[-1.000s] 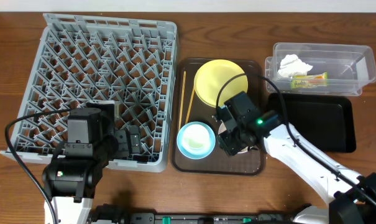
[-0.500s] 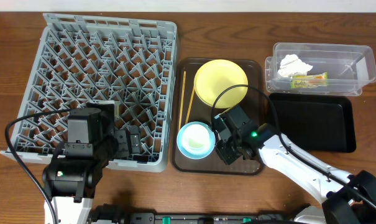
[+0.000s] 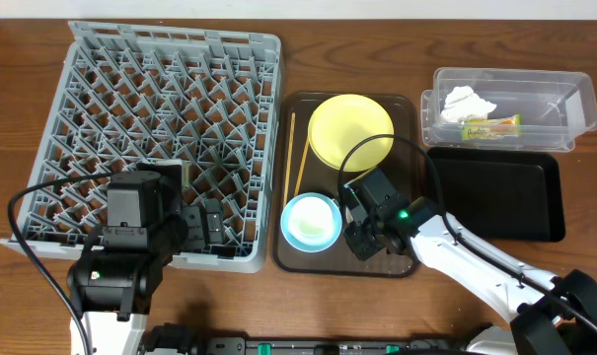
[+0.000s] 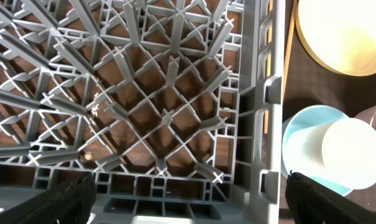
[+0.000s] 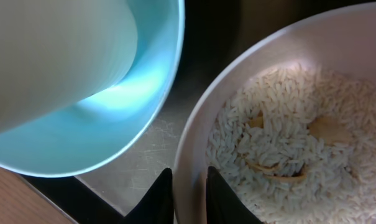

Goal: Sort waste into correct bins and load items into the dishwasher
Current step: 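Grasp the rim of the white rice bowl with the right gripper, then carry the bowl over the black tray and tip the rice out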

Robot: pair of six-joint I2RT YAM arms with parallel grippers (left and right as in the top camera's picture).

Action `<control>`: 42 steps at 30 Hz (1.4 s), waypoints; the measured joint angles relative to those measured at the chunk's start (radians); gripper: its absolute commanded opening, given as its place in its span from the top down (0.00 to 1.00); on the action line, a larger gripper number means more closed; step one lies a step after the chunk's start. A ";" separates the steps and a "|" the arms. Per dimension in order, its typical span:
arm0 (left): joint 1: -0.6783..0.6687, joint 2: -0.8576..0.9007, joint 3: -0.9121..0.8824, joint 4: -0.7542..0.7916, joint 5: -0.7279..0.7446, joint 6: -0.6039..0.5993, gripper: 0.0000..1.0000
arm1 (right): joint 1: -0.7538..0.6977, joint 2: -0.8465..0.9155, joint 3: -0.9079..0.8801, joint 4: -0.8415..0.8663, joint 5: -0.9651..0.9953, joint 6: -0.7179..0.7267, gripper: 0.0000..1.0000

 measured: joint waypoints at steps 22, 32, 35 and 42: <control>0.000 0.000 0.000 0.000 0.000 0.000 0.02 | -0.014 -0.021 0.077 -0.074 0.035 0.042 0.99; 0.000 0.000 0.000 0.000 0.000 0.000 0.02 | -0.285 -0.092 0.273 -0.142 -0.098 0.081 0.99; 0.000 0.000 0.000 0.000 0.000 0.000 0.02 | -0.398 -0.097 0.277 -0.157 -0.169 0.086 0.99; 0.000 0.000 0.000 0.000 0.000 0.000 0.02 | -0.661 -0.096 0.262 -0.169 -0.364 0.091 0.99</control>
